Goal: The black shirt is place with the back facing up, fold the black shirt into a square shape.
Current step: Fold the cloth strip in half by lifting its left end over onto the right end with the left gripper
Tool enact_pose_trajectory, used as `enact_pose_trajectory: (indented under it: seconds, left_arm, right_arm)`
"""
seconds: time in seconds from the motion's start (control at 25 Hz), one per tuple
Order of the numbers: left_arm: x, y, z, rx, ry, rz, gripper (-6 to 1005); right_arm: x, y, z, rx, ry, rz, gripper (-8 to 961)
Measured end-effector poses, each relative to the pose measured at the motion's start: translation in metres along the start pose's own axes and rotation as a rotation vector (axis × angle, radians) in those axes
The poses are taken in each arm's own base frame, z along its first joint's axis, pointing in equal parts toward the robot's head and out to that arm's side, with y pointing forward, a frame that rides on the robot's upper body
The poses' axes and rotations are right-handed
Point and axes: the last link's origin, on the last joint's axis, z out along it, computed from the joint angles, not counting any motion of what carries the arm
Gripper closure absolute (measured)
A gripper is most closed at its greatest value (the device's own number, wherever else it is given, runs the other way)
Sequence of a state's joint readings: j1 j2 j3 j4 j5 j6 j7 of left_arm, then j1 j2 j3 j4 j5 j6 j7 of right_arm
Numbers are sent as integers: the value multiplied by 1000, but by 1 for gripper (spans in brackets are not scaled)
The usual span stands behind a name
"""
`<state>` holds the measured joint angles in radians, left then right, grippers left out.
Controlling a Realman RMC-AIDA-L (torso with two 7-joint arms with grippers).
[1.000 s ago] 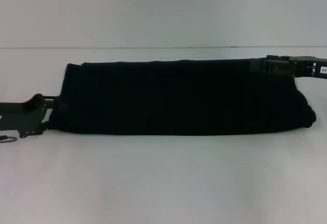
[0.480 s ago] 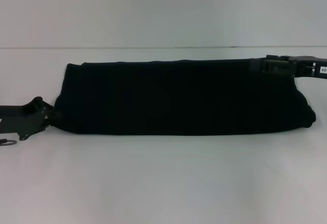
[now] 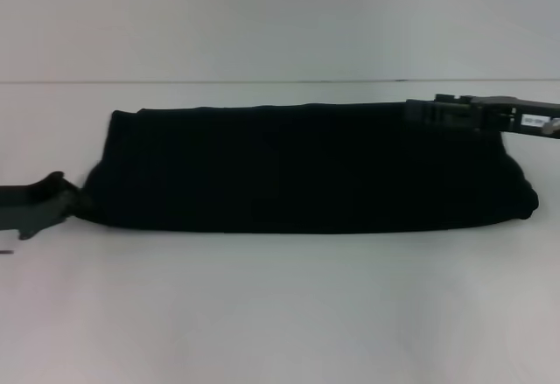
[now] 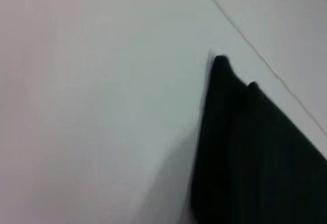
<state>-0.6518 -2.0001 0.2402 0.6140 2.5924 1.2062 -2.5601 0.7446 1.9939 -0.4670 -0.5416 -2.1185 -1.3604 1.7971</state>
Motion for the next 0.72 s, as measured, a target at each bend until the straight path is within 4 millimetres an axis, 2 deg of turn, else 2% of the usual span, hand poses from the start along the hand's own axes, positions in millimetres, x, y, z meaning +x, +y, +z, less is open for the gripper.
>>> enact_pose_trajectory:
  seconds: [0.2,0.44,0.52,0.6,0.64,0.72]
  left_arm:
    - [17,-23,-37,25,99,21,983]
    - [38,-48,-85,100,213,34,983]
    - [44,-50,-96,110,236,42,983]
    - [49,-43,-101,84,236,63,983]
    - [52,-33,-100,42,232,85,983]
    - [57,1,-94,-93,203,167,984]
  right_arm:
    - [-4,5,10,-13,-31,21,38]
    - [-6,4,9,-10,-63,37,38]
    - [-5,3,8,-3,-65,39,38]
    - [-5,2,7,5,-67,42,38]
    - [-4,1,7,7,-67,42,38]
    - [-2,0,5,14,-68,41,38]
